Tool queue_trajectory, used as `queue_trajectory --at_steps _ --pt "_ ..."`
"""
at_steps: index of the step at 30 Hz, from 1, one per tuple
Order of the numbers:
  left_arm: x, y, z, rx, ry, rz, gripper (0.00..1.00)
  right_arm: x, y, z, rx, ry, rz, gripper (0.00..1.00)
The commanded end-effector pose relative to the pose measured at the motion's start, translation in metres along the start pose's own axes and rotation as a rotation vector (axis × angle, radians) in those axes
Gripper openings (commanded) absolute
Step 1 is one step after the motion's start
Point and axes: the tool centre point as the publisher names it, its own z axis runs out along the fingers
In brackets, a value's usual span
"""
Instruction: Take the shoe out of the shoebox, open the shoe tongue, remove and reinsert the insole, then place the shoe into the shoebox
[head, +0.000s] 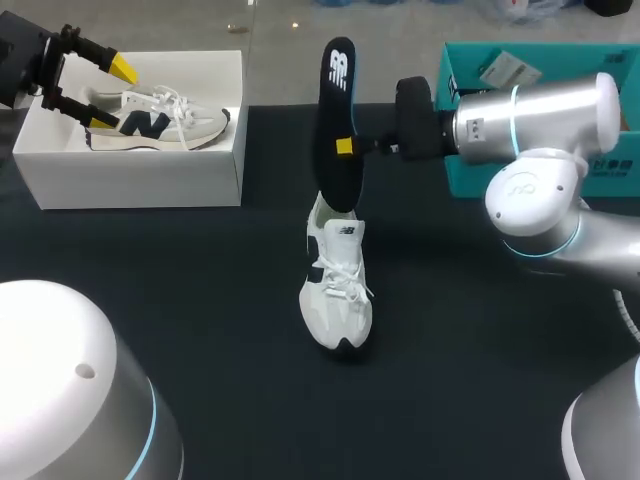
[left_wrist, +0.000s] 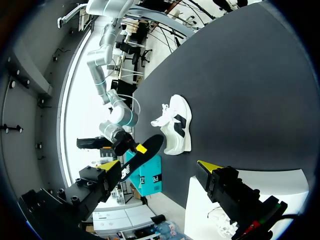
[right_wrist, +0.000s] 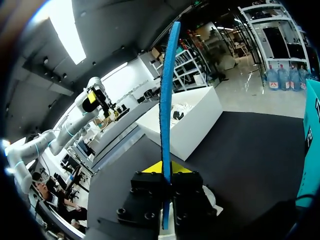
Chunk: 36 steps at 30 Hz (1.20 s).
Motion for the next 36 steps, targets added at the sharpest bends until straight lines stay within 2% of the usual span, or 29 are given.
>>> queue_trajectory --at_steps 1,5,7,23,29,36 --pt "0.000 -0.001 0.000 0.000 0.003 0.000 1.00 -0.005 0.001 0.018 -0.014 0.040 -0.014 0.00" --pt "0.000 -0.001 0.000 0.000 0.003 0.000 1.00 -0.004 0.000 0.023 -0.004 0.064 -0.018 0.00" --pt "0.000 -0.001 0.000 0.000 0.003 0.000 1.00 -0.001 0.001 0.019 0.016 -0.006 -0.041 0.00" --pt "0.000 -0.001 0.000 0.000 0.003 0.000 1.00 -0.001 0.001 0.019 0.016 -0.006 -0.041 0.00" --pt "0.000 -0.001 0.000 0.000 0.003 0.000 1.00 -0.014 -0.015 0.028 -0.022 0.051 -0.033 0.00" --pt "0.000 -0.001 0.000 0.000 0.003 0.000 1.00 -0.025 -0.027 0.037 -0.043 0.064 -0.086 0.00"
